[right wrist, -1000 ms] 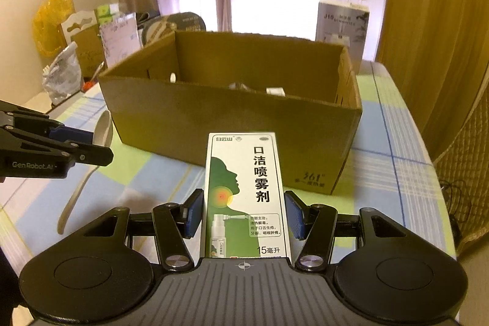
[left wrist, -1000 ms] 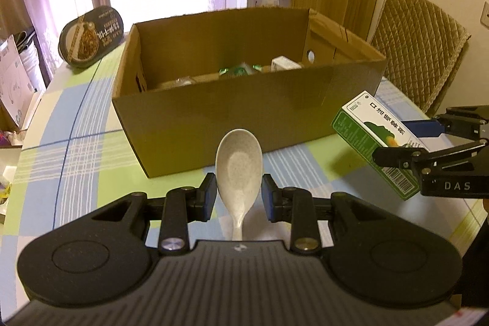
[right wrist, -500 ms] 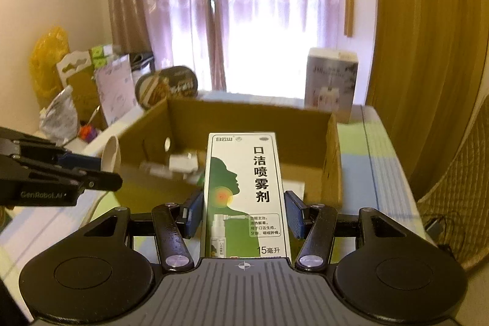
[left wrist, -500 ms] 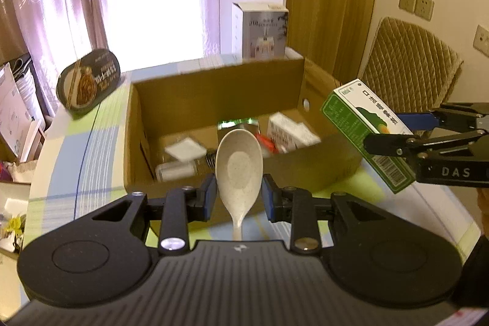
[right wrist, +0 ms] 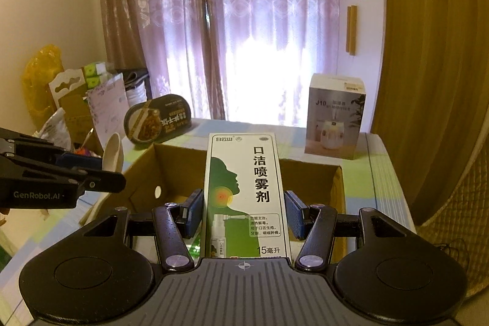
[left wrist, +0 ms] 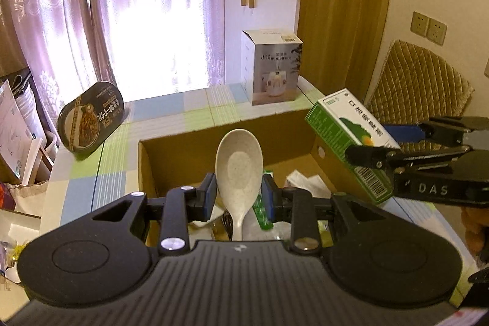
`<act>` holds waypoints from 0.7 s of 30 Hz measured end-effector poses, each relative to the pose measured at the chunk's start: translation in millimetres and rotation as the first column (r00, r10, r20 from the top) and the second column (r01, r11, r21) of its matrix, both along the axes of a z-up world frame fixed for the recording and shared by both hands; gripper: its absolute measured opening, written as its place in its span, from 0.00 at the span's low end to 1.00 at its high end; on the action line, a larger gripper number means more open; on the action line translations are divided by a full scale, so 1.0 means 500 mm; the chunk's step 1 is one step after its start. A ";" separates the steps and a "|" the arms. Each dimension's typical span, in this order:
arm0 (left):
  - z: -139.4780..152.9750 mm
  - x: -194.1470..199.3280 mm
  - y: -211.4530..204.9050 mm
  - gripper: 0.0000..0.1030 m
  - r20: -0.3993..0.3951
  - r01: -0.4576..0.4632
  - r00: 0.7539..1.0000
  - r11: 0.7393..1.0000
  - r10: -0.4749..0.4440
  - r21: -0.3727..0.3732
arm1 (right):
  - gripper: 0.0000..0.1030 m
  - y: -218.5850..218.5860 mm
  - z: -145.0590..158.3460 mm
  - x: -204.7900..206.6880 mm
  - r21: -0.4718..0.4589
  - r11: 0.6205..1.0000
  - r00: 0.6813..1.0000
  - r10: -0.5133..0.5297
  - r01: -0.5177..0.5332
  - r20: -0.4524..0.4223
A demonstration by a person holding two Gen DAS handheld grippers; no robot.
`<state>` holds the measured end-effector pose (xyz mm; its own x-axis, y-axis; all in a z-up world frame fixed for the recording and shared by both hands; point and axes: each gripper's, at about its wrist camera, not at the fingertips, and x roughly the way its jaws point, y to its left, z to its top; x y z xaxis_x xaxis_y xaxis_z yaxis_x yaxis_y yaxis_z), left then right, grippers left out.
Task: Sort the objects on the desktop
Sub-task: 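Carry the spoon and green spray box over the cardboard box, then release the spoon and green box into the box by opening both tools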
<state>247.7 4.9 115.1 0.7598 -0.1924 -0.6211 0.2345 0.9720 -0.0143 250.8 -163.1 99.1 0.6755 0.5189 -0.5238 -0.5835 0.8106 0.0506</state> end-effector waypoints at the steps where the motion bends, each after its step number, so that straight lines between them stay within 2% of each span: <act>1: 0.001 0.011 -0.001 0.25 -0.002 0.000 1.000 1.000 0.000 -0.002 | 0.51 0.004 0.000 0.009 -0.001 1.000 1.000 -0.001 0.001 -0.005; 5: 0.000 0.053 -0.002 0.25 -0.006 -0.002 1.000 1.000 0.002 -0.014 | 0.51 0.014 -0.006 0.038 0.000 1.000 1.000 -0.007 0.007 -0.025; 10: -0.008 0.100 0.008 0.25 -0.018 -0.028 0.999 0.998 0.027 -0.063 | 0.51 0.025 -0.018 0.059 0.004 1.000 0.999 -0.015 0.015 -0.045; 16: -0.036 0.137 0.014 0.26 -0.061 -0.057 0.997 0.995 0.052 -0.083 | 0.51 0.038 -0.032 0.078 0.010 1.000 0.998 -0.013 0.014 -0.059; 21: -0.054 0.125 0.028 0.40 -0.071 -0.087 0.994 0.994 0.082 -0.068 | 0.51 0.040 -0.044 0.091 0.017 0.999 0.997 -0.027 0.029 -0.078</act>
